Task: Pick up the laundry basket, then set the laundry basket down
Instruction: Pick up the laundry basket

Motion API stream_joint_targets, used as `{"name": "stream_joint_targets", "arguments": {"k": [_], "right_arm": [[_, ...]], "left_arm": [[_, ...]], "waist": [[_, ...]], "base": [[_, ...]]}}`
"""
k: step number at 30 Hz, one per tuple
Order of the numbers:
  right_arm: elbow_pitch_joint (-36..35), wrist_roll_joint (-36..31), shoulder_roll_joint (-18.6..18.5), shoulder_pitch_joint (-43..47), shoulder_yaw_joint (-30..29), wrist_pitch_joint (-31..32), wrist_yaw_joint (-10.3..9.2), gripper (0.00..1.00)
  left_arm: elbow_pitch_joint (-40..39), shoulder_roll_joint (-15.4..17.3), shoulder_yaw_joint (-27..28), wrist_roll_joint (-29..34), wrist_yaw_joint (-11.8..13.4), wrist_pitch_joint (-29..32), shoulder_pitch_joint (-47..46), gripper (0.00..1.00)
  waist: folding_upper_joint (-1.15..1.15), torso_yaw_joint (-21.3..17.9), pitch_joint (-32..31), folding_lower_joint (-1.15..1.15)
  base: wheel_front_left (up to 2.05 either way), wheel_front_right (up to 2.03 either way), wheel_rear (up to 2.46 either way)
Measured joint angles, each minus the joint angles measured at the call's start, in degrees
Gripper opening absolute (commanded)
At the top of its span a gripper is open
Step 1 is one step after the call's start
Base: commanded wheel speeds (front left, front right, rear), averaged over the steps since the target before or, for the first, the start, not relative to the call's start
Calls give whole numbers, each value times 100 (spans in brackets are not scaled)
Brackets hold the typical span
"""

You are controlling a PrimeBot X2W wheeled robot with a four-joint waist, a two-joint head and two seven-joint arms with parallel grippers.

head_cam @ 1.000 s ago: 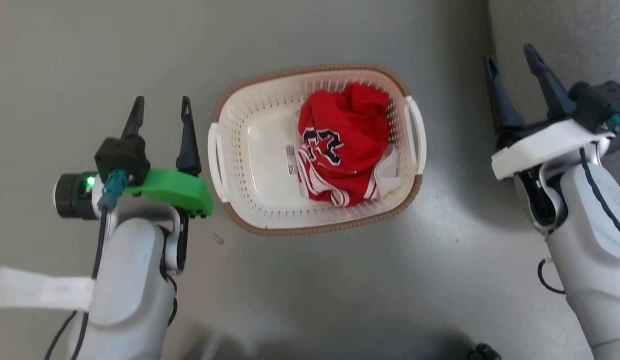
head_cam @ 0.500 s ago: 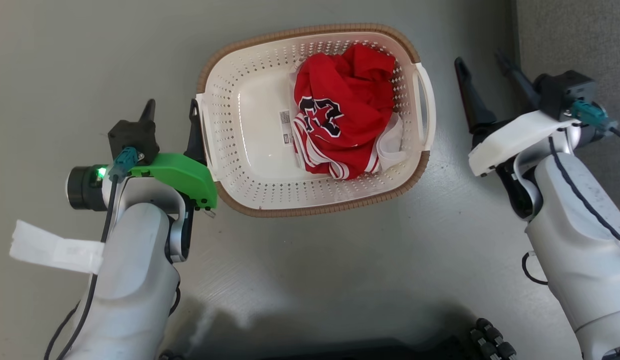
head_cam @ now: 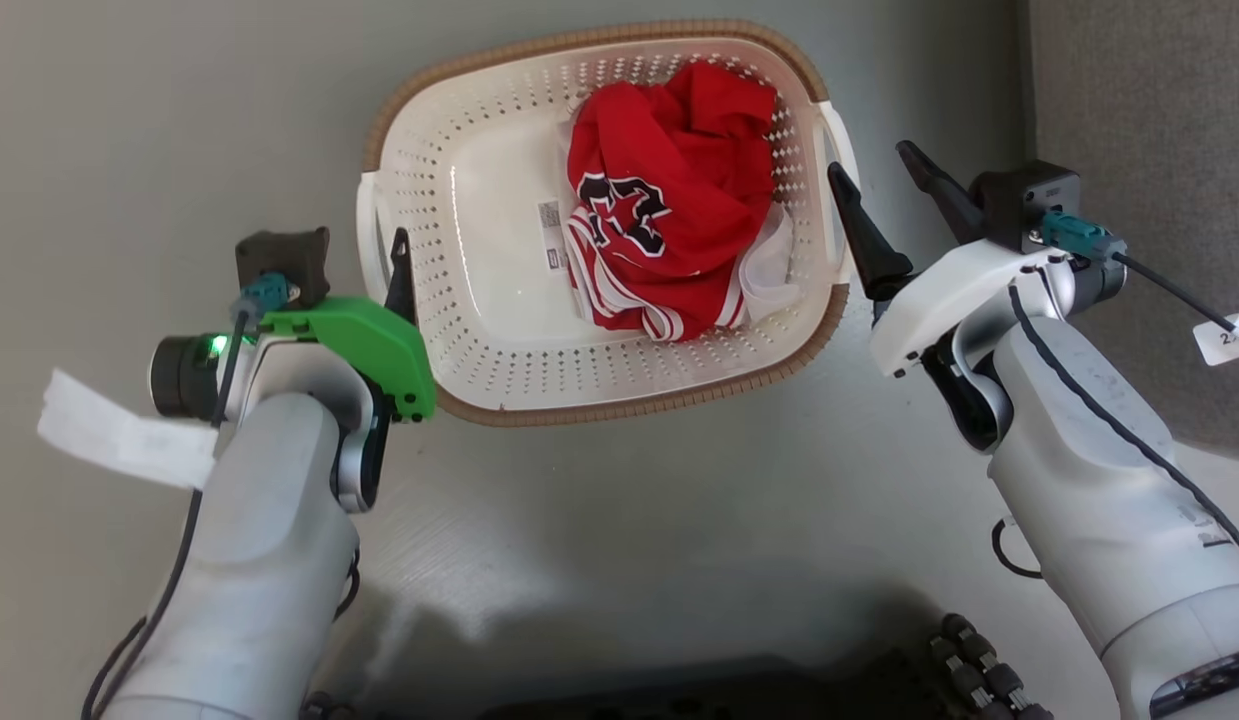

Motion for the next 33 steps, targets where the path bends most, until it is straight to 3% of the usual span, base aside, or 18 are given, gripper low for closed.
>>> {"name": "stream_joint_targets", "arguments": {"k": [26, 27, 28, 29, 33], "right_arm": [[848, 424, 43, -868, 608, 0, 4, 100], [862, 444, 45, -893, 621, 0, 4, 100], [873, 474, 48, -911, 635, 0, 4, 46], [893, 482, 52, -921, 651, 0, 4, 0], [955, 589, 70, -944, 724, 0, 37, 0]], "left_arm": [[1169, -25, 44, -215, -47, 236, -1190, 100], [1200, -25, 46, -215, -47, 235, -1203, 95], [1235, -25, 46, -216, -47, 235, -1214, 0], [1270, -26, 43, -222, -49, 233, -1224, 0], [1338, -92, 27, -276, -57, 194, -1280, 0]], "waist": [[0, -126, 764, 0], [0, -124, 776, 0], [0, -122, 784, 0], [0, -122, 789, 0], [0, -121, 797, 0]], "base": [[0, 0, 0], [0, 0, 0], [0, 0, 0], [0, 0, 0], [0, 0, 0]]}}
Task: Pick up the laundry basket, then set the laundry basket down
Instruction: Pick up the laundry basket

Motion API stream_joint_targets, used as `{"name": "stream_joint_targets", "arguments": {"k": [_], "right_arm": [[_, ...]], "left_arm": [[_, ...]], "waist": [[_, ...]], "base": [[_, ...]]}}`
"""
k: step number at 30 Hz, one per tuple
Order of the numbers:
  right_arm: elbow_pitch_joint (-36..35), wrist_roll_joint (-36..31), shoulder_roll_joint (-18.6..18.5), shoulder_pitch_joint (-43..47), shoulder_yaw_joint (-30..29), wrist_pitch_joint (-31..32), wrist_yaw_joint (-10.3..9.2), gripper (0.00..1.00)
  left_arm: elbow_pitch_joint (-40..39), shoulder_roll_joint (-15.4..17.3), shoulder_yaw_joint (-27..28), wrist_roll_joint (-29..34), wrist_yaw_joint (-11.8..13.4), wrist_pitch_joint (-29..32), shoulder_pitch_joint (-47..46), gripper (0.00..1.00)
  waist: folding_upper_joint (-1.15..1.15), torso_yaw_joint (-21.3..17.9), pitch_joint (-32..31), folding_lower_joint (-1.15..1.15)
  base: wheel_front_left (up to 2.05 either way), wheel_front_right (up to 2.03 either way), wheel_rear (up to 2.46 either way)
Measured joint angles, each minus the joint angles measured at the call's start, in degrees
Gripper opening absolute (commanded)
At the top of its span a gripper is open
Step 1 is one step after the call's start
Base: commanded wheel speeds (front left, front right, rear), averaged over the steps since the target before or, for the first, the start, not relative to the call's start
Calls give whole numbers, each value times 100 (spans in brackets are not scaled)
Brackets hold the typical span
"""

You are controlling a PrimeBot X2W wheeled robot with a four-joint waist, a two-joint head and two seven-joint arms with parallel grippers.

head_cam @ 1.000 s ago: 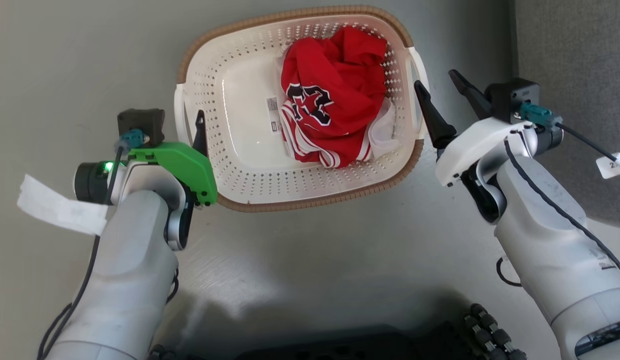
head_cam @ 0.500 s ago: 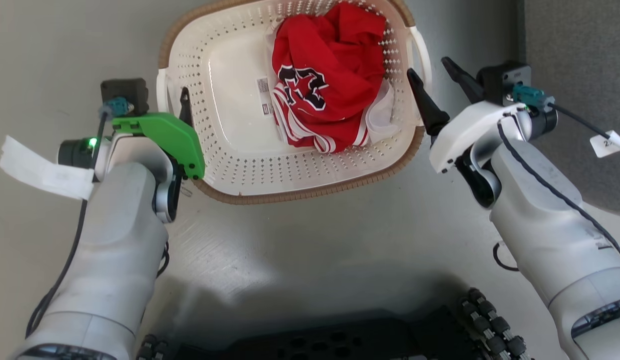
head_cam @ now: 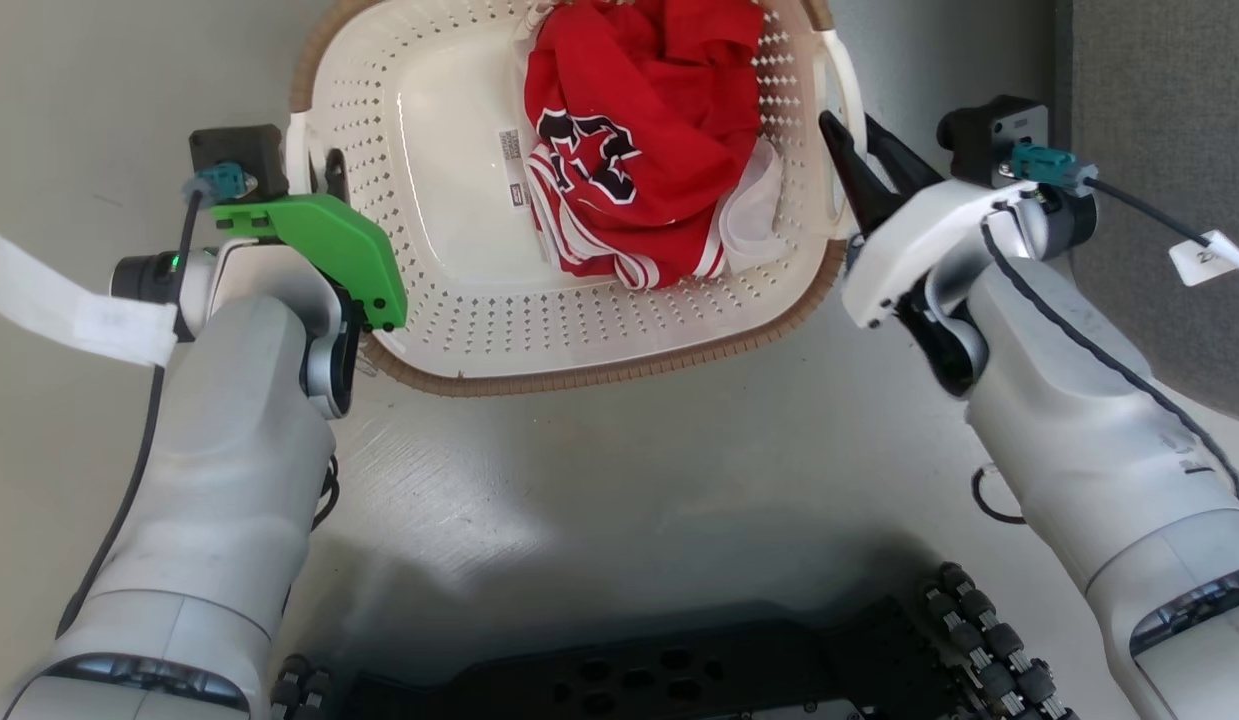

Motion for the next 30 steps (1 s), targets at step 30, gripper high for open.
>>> {"name": "stream_joint_targets", "arguments": {"k": [30], "right_arm": [[815, 597, 85, 90, 531, 2, 11, 0]], "left_arm": [[870, -94, -313, -843, -608, -52, 123, 0]], "waist": [[0, -6, -1052, 0]], "base": [[0, 0, 0]]}}
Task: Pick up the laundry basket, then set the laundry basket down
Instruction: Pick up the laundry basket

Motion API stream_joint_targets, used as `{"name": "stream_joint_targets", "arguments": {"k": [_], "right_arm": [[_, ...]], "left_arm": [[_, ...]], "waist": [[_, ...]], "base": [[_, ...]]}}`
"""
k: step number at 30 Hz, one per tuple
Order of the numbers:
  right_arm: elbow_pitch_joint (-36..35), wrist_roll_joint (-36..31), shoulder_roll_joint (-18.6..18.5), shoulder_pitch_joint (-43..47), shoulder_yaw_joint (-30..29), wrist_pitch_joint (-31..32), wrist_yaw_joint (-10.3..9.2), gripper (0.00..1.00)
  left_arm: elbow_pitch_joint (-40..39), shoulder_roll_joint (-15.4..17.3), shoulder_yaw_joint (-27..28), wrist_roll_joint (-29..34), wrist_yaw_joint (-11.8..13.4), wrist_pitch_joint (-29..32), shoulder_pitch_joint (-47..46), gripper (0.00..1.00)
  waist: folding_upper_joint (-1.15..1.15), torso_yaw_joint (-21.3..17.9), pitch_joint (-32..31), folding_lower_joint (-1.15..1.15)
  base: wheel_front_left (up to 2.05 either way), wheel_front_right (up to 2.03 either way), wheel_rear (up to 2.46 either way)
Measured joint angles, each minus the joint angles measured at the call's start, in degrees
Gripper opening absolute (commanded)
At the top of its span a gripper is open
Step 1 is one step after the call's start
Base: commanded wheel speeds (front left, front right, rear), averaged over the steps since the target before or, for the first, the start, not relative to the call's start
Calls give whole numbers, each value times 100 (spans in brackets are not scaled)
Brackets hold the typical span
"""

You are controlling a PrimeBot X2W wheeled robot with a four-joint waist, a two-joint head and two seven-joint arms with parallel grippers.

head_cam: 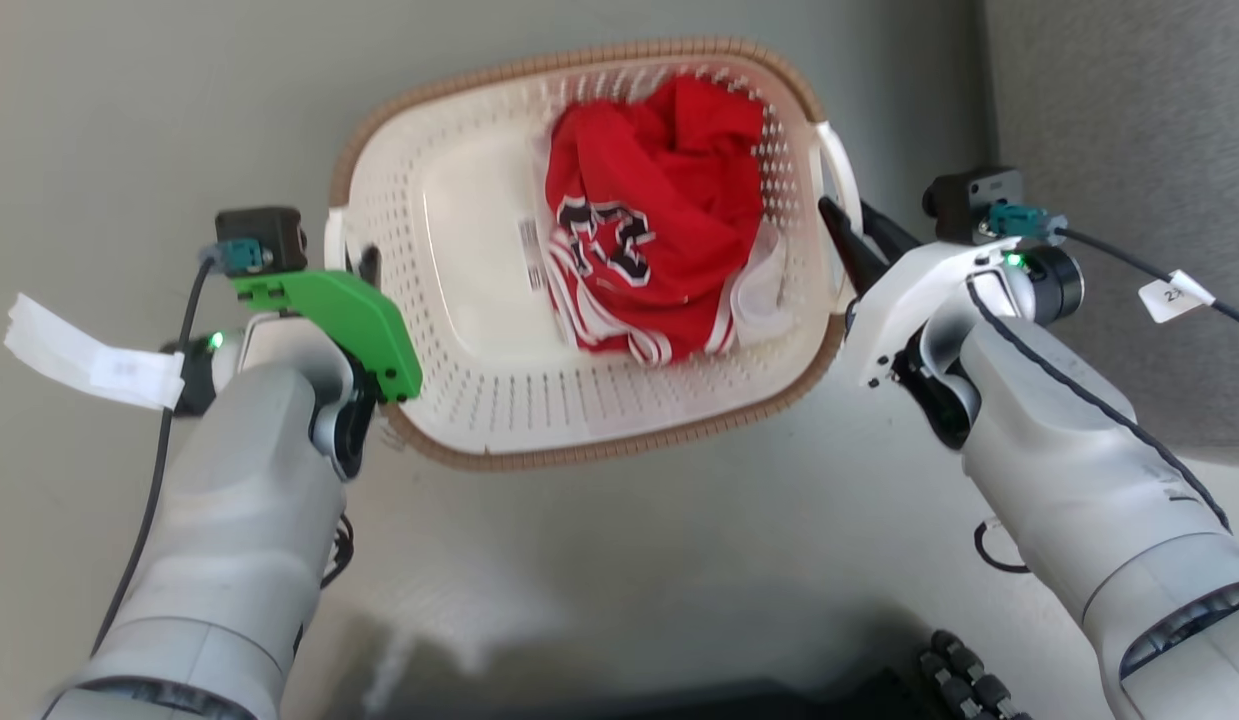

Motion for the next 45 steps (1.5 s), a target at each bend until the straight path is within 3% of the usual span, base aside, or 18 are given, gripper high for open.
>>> {"name": "stream_joint_targets", "arguments": {"k": [20, 45], "right_arm": [[305, 855, 166, 533, 448, 907, 0, 0], [274, 1833, 196, 1343, 906, 2258, 0, 0]], "left_arm": [[476, 2, -166, -620, -287, 854, 553, 0], [810, 18, -249, -1261, -400, 1831, 1360, 0]], "waist": [[0, -89, -1437, 0], [0, -257, -3333, -1]], "base": [[0, 0, 0], [0, 0, 0]]}}
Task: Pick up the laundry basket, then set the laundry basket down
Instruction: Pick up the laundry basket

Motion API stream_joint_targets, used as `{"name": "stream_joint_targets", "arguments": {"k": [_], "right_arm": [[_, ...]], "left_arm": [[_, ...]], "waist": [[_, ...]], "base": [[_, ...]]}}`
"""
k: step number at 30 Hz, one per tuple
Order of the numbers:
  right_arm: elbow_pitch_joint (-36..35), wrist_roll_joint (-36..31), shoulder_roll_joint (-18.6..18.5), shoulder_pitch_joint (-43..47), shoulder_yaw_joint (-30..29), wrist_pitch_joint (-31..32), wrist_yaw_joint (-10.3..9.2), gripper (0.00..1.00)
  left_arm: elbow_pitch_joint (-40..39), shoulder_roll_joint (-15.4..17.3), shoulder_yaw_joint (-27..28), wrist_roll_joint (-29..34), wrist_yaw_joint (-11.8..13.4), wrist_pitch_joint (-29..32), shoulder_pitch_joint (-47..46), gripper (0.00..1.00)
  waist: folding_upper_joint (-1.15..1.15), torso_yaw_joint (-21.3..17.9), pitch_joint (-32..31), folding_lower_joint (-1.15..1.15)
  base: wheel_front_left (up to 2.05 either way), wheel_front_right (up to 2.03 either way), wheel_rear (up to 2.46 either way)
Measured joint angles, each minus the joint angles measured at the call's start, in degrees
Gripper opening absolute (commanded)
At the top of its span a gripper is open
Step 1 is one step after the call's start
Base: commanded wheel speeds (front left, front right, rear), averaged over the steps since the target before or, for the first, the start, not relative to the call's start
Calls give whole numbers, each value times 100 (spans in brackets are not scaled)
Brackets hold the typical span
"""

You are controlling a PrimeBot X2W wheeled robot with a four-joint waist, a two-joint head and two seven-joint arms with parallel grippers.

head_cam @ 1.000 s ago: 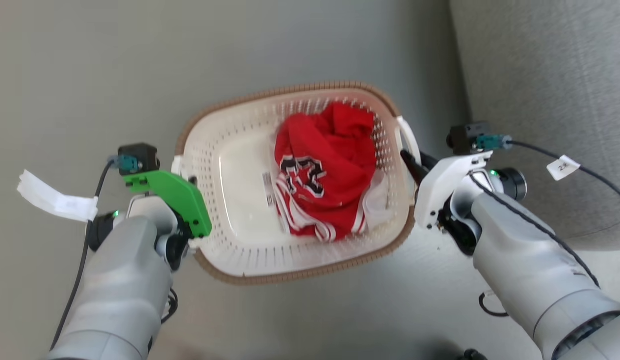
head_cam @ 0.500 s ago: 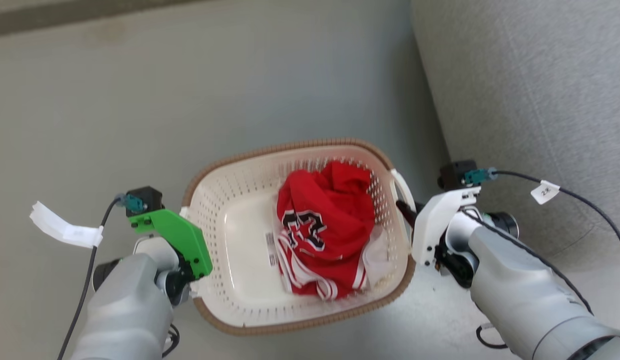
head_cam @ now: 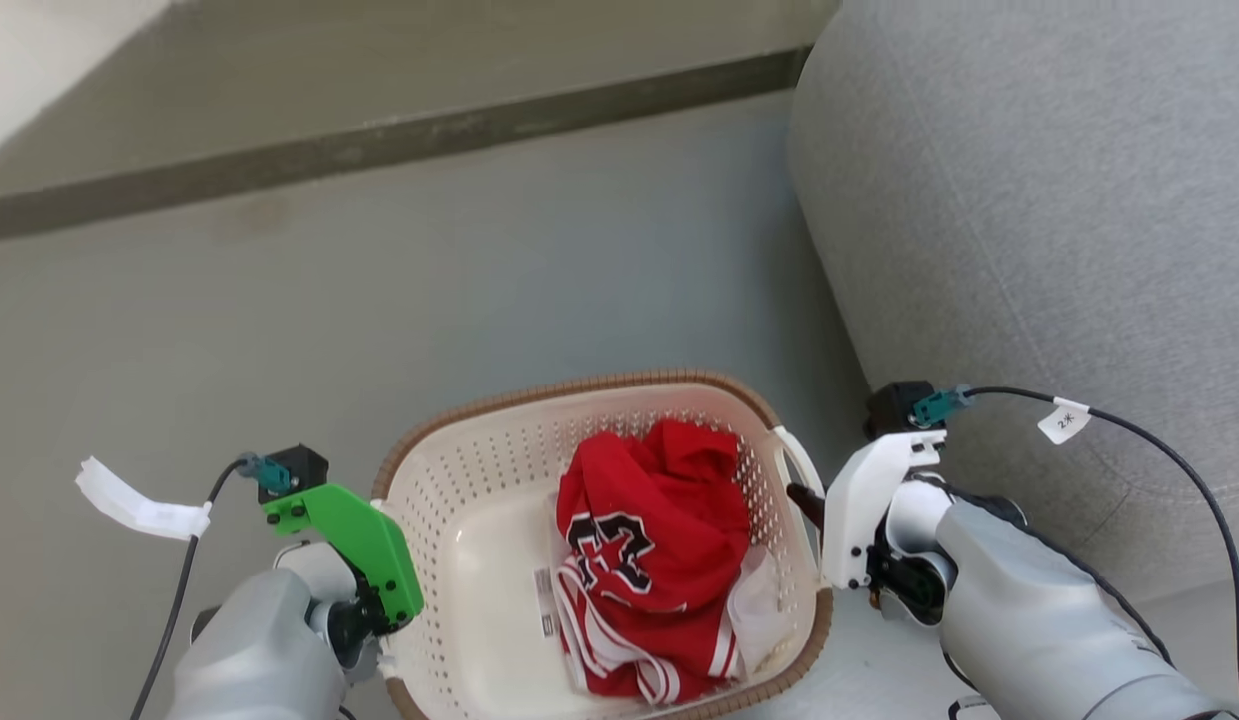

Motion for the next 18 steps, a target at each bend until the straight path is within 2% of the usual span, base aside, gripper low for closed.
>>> {"name": "stream_joint_targets", "arguments": {"k": [18], "right_arm": [[-65, 493, -55, 198, 175, 747, -2, 0]], "left_arm": [[102, 15, 9, -293, -18, 594, 241, 0]], "waist": [[0, -137, -923, 0]], "base": [[0, 0, 0]]}}
